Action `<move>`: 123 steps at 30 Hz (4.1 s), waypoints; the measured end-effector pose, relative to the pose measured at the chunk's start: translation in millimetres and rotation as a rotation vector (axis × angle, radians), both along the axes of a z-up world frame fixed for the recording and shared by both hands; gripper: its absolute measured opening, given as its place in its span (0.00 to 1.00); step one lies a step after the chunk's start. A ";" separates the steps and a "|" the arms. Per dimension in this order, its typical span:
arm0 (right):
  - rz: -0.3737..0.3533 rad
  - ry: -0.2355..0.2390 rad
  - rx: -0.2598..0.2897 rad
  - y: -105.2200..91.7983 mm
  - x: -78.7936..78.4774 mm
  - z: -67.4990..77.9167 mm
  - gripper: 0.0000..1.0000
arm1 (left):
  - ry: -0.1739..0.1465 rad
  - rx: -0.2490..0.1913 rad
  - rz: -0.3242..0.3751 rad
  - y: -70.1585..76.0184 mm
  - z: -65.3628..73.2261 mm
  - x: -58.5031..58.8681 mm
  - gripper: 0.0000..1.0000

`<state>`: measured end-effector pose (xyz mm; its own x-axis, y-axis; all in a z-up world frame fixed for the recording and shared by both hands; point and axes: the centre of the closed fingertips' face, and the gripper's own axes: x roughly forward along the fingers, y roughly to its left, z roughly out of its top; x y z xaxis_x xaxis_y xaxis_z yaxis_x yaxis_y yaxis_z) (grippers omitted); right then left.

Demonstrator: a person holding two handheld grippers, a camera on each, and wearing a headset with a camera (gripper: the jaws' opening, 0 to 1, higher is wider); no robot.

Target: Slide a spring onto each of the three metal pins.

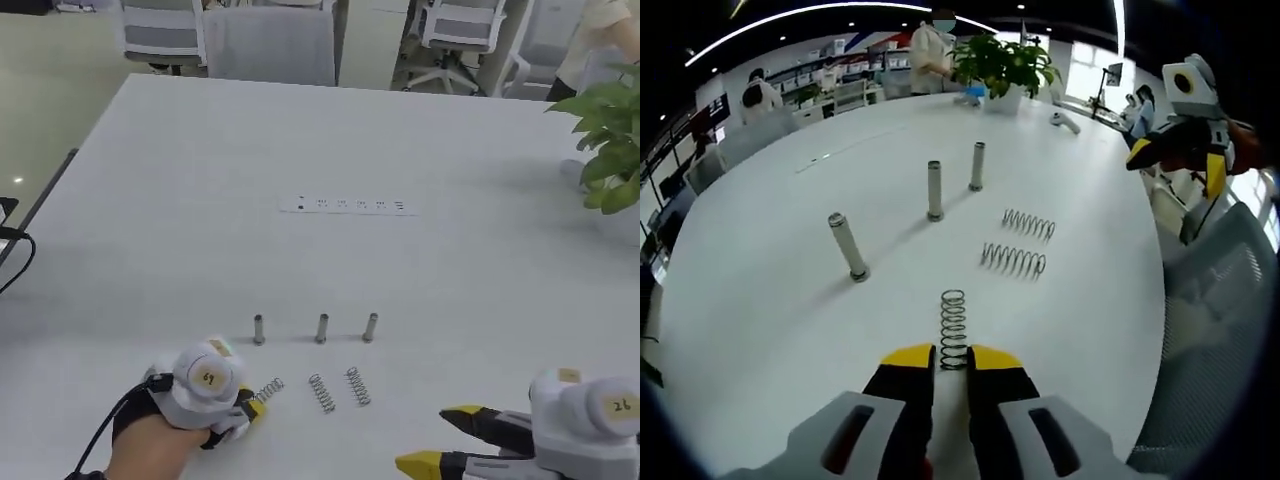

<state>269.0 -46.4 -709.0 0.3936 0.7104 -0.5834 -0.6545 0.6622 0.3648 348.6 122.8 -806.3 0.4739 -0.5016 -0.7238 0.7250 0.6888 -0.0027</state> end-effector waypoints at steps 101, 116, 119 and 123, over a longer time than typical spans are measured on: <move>0.200 0.050 0.239 126.8 28.2 13.2 0.40 | -0.102 -0.191 -0.092 -27.4 109.5 -57.1 0.02; 0.206 0.068 0.293 131.8 22.9 18.7 0.26 | -0.111 -0.203 -0.132 -38.5 114.3 -64.0 0.02; 0.203 0.072 0.313 132.9 22.8 21.4 0.21 | -0.114 -0.205 -0.137 -38.6 116.2 -64.3 0.02; 0.198 0.072 0.323 133.7 23.2 23.7 0.18 | -0.117 -0.206 -0.142 -38.3 116.8 -64.6 0.02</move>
